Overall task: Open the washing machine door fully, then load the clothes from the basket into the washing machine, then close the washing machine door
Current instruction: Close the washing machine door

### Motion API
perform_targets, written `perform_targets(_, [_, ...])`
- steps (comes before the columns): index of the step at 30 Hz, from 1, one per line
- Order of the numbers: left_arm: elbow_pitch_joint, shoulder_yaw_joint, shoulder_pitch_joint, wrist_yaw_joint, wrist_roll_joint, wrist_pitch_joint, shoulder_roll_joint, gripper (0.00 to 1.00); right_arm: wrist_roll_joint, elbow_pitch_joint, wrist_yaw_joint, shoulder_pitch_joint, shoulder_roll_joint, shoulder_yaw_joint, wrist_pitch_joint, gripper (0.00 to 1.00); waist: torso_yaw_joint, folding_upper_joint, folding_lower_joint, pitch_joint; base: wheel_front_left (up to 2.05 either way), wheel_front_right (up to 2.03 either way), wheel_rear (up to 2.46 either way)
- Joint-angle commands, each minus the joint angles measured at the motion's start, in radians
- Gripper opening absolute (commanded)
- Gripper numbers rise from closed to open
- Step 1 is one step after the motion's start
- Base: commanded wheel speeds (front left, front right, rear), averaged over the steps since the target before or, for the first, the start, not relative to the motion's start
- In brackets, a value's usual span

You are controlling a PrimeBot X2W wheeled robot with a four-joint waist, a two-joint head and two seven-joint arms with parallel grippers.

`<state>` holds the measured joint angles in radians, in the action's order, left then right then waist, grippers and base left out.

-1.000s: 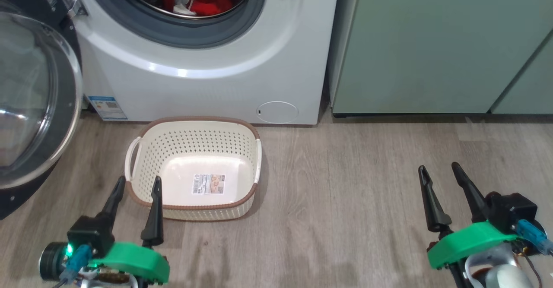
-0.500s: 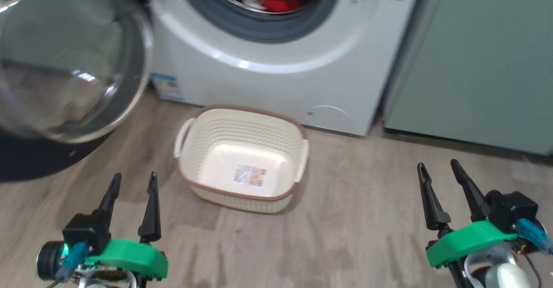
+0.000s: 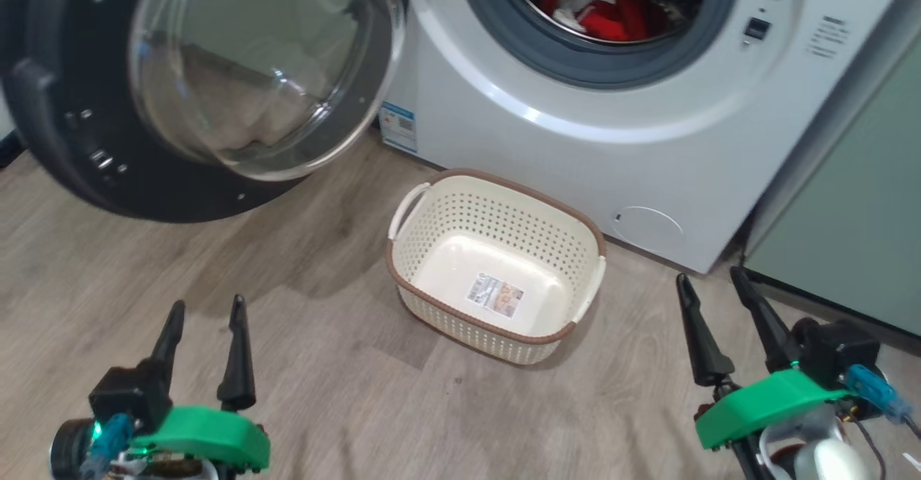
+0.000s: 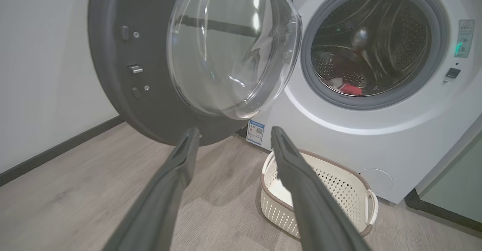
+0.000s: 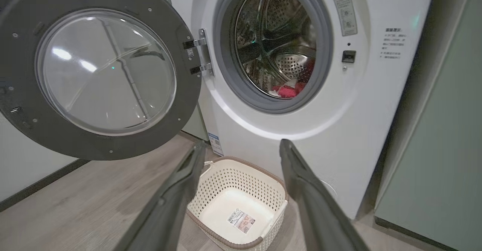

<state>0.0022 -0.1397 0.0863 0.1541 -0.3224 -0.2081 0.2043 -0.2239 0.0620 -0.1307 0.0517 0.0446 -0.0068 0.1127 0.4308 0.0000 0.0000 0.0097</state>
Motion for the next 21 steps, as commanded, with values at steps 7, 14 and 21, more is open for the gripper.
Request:
perform_targets(7, [-0.041, 0.046, -0.034, 0.012, -0.019, -0.011, 0.013, 1.0, -0.009, -0.03, 0.0, -0.035, 0.006, 0.039, -0.006, 1.0, 0.024, 0.0, 0.0, 0.006, 0.0, 0.0, 0.0])
perform_targets(14, [-0.037, 0.046, -0.034, 0.017, -0.023, -0.014, 0.013, 1.0, -0.004, -0.035, 0.0, -0.034, 0.006, 0.043, -0.01, 1.0, 0.03, 0.0, 0.0, 0.007, 0.0, 0.0, 0.0])
perform_targets(21, [-0.034, 0.044, -0.033, 0.02, -0.025, -0.014, 0.017, 1.0, -0.001, -0.036, 0.0, -0.031, 0.006, 0.039, -0.013, 1.0, 0.028, 0.0, 0.0, 0.006, 0.0, 0.0, 0.0])
